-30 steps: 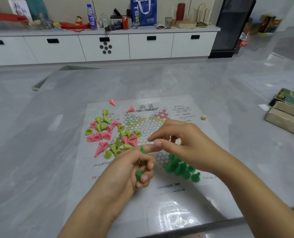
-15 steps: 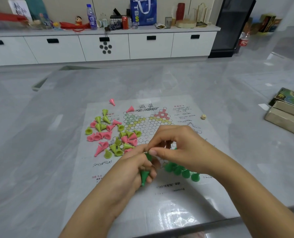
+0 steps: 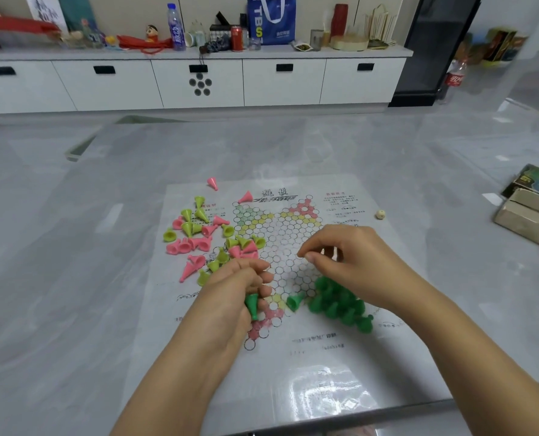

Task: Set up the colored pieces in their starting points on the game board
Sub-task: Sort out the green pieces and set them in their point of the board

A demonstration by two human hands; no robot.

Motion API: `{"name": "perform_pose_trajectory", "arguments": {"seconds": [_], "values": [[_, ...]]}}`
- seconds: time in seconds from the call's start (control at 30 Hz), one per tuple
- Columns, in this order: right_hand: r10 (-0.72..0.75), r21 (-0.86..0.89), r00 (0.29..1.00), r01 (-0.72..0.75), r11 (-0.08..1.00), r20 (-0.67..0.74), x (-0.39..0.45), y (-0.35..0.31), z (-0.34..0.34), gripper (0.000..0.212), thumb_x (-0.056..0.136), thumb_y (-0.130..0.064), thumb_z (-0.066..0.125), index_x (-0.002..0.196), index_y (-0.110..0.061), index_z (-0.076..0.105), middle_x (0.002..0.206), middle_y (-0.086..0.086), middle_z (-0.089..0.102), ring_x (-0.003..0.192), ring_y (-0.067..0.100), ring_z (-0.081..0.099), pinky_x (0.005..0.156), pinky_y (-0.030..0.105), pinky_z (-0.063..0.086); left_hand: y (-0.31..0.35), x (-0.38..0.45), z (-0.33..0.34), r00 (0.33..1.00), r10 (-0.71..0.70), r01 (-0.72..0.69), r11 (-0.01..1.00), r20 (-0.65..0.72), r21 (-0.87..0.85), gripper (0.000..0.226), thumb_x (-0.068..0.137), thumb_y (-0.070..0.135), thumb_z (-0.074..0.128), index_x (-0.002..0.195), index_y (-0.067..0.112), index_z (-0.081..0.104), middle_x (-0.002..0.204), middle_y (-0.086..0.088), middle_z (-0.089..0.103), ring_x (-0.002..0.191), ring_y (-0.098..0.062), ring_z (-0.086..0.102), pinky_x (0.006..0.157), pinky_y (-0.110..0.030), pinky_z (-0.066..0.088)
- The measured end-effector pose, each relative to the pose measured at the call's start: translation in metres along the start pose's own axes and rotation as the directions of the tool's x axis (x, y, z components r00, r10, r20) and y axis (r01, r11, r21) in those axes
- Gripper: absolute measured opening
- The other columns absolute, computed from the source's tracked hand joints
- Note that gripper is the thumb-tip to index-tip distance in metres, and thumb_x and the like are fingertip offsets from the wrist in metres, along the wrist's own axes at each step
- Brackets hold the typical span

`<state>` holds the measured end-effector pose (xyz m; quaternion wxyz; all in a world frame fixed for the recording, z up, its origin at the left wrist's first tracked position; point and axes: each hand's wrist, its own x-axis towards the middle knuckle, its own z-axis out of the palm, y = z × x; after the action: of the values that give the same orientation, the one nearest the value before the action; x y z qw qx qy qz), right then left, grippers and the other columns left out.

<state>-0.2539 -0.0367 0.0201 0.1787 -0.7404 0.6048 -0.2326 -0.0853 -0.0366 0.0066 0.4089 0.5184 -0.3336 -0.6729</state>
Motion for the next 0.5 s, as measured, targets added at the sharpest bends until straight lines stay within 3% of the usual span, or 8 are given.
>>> {"name": "perform_pose_trajectory", "arguments": {"seconds": [0.07, 0.23, 0.5], "values": [[-0.047, -0.086, 0.999, 0.048, 0.995, 0.023, -0.002, -0.002, -0.002, 0.013, 0.085, -0.028, 0.059, 0.094, -0.027, 0.068, 0.085, -0.016, 0.056, 0.082, 0.003, 0.046, 0.076, 0.018, 0.037, 0.001, 0.000, -0.002, 1.000, 0.024, -0.023, 1.000, -0.018, 0.020, 0.029, 0.083, -0.012, 0.035, 0.085, 0.003, 0.059, 0.074, -0.008, 0.058, 0.059, -0.014, 0.047, 0.052, -0.023, 0.039], [-0.143, -0.366, 0.941, 0.255, 0.895, 0.307, -0.008, -0.015, 0.010, 0.026, 0.083, -0.044, 0.056, 0.105, -0.032, 0.062, 0.103, -0.010, 0.052, 0.099, 0.011, 0.039, 0.078, 0.026, 0.022, 0.002, 0.001, -0.004, 0.999, 0.033, -0.033, 0.999, -0.014, 0.031, 0.026, 0.084, -0.008, 0.038, 0.087, 0.004, 0.061, 0.072, -0.006, 0.060, 0.054, -0.013, 0.047, 0.047, -0.021, 0.039], [-0.210, -0.319, 0.930, 0.305, 0.897, 0.301, -0.004, -0.012, 0.025, 0.014, 0.088, -0.024, 0.053, 0.096, -0.022, 0.064, 0.094, -0.004, 0.059, 0.092, 0.015, 0.045, 0.078, 0.027, 0.026, 0.002, 0.000, -0.005, 0.999, 0.039, -0.039, 0.999, -0.005, 0.033, 0.025, 0.084, -0.007, 0.040, 0.082, 0.005, 0.062, 0.070, -0.006, 0.061, 0.049, -0.011, 0.047, 0.043, -0.019, 0.039]]}}
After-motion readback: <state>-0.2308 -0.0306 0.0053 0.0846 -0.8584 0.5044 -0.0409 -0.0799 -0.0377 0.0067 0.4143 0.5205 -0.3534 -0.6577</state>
